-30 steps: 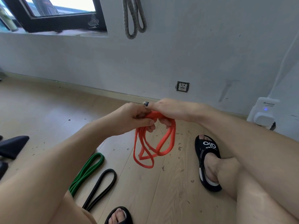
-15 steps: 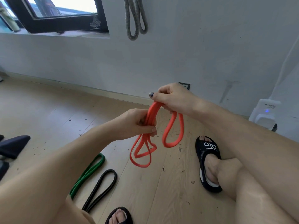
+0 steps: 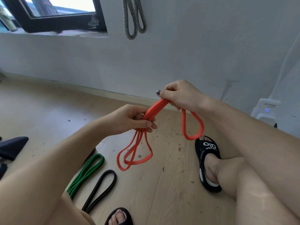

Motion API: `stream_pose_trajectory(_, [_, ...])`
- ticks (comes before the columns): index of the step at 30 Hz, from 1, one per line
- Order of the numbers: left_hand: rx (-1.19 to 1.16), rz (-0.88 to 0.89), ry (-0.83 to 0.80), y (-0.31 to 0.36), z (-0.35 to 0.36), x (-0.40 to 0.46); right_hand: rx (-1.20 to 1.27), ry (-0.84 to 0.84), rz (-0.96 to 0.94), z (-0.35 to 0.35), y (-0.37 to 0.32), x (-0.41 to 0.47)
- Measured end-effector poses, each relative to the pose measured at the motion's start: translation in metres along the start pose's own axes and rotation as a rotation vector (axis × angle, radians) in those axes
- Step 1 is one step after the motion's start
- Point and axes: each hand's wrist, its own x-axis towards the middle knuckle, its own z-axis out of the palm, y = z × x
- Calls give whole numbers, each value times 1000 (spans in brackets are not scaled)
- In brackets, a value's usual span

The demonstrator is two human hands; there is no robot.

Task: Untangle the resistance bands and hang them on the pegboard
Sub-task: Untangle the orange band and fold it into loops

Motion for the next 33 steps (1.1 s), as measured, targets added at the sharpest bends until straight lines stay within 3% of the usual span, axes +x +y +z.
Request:
stream_pose_trajectory(26, [112,7,-20,-10,14,9,62,-7,55,-16,15,0])
stream_pose_trajectory(33, [51,24,77,-7,-6,-1,-28,-249,135,-17,34,-2])
